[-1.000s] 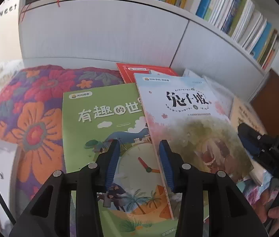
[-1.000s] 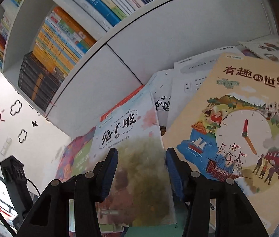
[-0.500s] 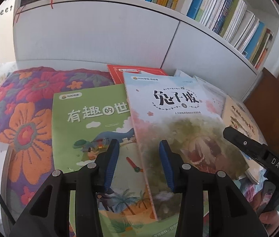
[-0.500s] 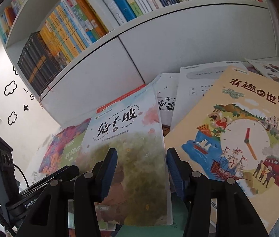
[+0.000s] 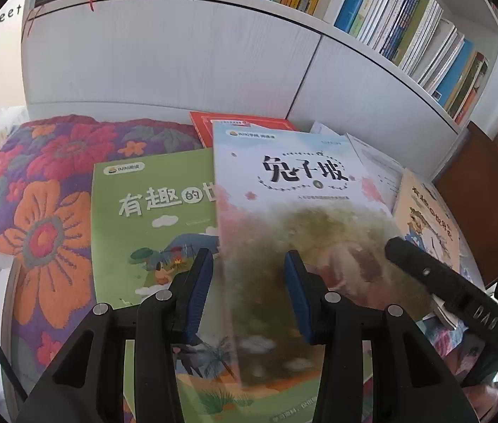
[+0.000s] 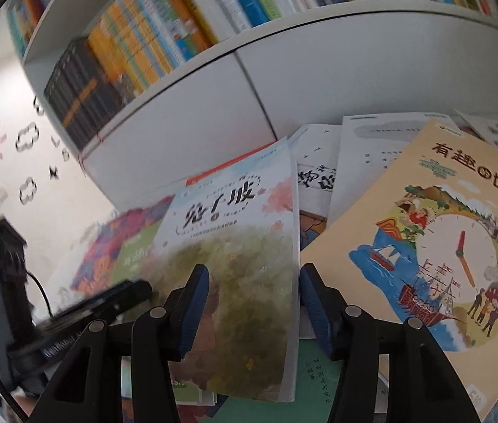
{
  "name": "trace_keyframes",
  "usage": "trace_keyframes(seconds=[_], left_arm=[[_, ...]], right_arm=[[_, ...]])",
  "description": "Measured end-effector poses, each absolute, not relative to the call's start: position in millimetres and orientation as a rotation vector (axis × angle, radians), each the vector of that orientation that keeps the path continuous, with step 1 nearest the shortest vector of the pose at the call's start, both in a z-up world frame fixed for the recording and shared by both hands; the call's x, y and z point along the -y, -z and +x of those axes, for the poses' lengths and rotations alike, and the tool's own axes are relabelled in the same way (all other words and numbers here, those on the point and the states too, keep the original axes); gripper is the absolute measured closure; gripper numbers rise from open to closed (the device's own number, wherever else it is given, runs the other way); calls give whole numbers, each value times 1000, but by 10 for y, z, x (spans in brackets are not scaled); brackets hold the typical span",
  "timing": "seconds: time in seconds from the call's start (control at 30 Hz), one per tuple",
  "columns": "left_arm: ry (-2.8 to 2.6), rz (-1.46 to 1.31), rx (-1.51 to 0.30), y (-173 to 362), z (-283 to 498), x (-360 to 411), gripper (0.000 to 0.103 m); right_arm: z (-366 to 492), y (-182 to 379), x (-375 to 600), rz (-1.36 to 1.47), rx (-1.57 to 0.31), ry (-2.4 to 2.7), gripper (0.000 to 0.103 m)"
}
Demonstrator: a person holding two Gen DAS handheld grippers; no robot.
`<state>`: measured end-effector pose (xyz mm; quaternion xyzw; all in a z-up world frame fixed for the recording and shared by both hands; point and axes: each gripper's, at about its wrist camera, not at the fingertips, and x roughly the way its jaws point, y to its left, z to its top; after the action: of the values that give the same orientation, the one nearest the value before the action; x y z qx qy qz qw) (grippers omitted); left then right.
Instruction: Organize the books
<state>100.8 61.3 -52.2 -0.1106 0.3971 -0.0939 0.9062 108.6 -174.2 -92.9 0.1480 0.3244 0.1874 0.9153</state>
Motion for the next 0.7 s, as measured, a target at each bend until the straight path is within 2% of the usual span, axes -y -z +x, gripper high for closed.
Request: trace_keyframes(seconds=[0.2,0.47,0.7], left_arm=[[212,-307,-853,519,1033,-792,63],[221,-365,-886,529,1025,-898,63],[247,-331,-885,526,1019,-797,63]], right_arm=[[1137,964,1666,290,-727,-431,48],[1342,1076,2205,656,-865,-534,56],[1324,1053,2121,578,-863,-495,56]])
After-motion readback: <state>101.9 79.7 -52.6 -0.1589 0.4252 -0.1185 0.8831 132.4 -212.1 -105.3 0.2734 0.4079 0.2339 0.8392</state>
